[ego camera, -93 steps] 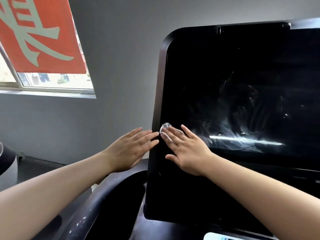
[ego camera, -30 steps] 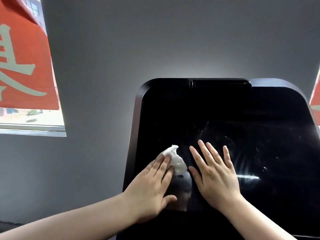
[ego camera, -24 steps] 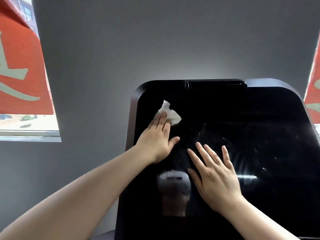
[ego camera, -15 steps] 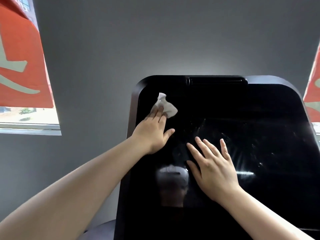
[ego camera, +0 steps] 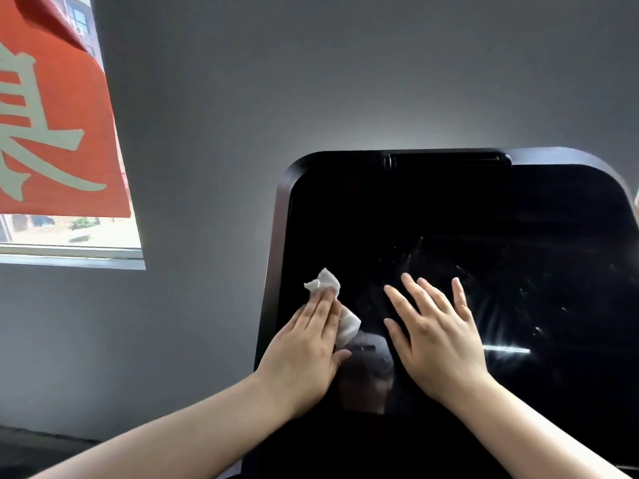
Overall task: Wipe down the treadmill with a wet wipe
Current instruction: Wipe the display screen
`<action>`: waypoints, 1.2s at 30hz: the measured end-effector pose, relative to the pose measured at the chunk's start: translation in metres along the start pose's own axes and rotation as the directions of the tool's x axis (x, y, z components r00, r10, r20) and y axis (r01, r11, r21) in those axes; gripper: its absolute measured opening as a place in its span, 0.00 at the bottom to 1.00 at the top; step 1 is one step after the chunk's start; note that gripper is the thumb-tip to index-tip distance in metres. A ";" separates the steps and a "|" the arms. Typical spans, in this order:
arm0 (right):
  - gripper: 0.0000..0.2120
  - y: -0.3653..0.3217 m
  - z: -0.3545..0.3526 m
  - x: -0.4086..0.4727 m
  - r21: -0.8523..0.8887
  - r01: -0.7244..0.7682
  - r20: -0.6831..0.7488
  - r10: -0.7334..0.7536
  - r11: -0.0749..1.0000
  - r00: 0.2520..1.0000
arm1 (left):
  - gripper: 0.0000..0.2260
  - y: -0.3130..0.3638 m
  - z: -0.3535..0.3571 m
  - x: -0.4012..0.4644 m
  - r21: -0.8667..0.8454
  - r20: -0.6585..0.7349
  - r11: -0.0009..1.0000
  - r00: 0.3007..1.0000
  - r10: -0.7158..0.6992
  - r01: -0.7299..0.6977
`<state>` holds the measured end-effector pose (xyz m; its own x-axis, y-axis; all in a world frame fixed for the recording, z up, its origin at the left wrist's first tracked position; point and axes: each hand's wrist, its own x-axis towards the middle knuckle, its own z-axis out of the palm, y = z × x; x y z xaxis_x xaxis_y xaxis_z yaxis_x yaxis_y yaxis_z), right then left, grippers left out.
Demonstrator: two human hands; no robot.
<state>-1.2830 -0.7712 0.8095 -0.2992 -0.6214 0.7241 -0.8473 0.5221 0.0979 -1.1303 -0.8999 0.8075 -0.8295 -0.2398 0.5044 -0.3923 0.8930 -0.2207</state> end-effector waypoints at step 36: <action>0.29 0.053 -0.001 -0.062 -0.032 0.076 -0.023 -0.077 0.997 0.997 | 0.26 0.011 -0.037 0.151 0.066 0.033 0.998 0.999 -0.006 0.004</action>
<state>-1.3083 -0.7043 0.7707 -0.2231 -0.6464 0.7297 -0.8530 0.4917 0.1748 -1.2446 -0.9120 0.9122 -0.8398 -0.2575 0.4779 -0.4207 0.8651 -0.2732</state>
